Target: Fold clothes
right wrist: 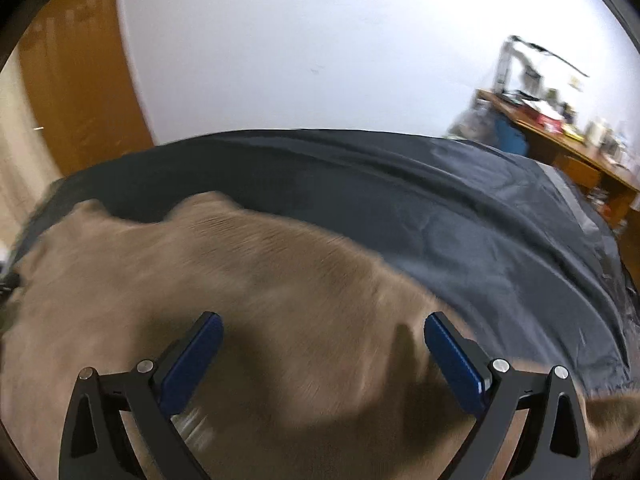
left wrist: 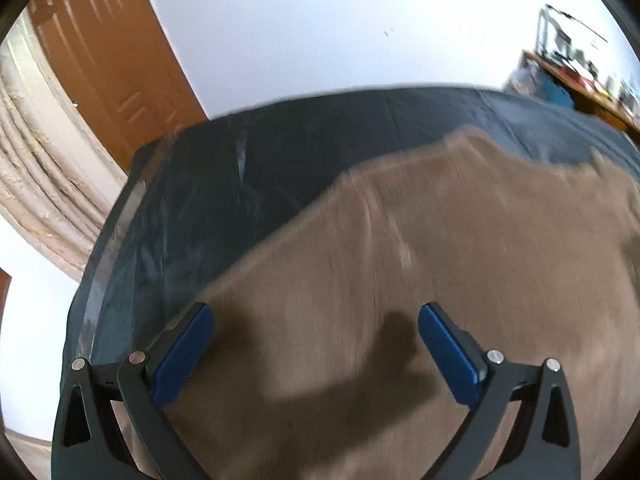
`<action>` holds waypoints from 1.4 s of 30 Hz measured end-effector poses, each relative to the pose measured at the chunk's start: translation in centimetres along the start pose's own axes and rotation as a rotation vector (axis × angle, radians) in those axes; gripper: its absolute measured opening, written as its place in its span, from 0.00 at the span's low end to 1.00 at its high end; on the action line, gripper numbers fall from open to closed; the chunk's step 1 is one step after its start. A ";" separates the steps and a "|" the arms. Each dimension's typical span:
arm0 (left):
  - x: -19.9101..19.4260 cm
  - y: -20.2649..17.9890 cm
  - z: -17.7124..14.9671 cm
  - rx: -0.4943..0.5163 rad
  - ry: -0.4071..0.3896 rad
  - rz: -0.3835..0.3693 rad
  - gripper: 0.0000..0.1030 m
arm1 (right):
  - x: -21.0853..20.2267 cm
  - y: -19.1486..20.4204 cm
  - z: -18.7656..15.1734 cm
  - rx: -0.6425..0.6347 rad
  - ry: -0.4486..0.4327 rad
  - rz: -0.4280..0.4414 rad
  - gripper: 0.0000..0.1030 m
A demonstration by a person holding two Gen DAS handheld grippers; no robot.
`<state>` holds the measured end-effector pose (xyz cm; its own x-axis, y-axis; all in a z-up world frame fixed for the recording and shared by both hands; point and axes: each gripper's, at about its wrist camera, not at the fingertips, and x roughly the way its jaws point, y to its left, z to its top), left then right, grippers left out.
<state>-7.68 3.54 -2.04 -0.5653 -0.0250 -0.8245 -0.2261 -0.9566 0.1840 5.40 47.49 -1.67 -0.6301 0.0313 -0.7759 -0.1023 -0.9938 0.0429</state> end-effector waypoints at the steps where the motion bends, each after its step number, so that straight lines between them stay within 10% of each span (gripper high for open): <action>1: -0.5 -0.1 -1.0 0.009 0.008 -0.013 1.00 | -0.9 0.2 -0.8 -0.017 0.012 0.016 0.99; 7: 0.1 0.0 -4.4 -0.019 0.001 0.065 1.00 | -3.6 0.5 -5.7 -0.074 0.108 0.108 0.99; 11: 1.1 1.2 -3.3 -0.097 -0.016 0.062 1.00 | -1.8 0.7 -7.3 -0.140 0.128 0.005 0.99; 21: 4.6 4.0 0.1 -0.171 -0.012 -0.062 1.00 | 1.7 -1.2 -3.4 -0.054 0.083 -0.048 0.99; 42: 3.6 3.1 0.9 -0.084 -0.016 -0.007 1.00 | 3.8 -2.0 0.0 0.017 0.054 -0.102 1.00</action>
<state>-11.17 0.77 -3.93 -0.5770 -0.0141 -0.8166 -0.1633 -0.9777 0.1322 3.20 49.56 -4.68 -0.5738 0.1259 -0.8093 -0.1769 -0.9838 -0.0276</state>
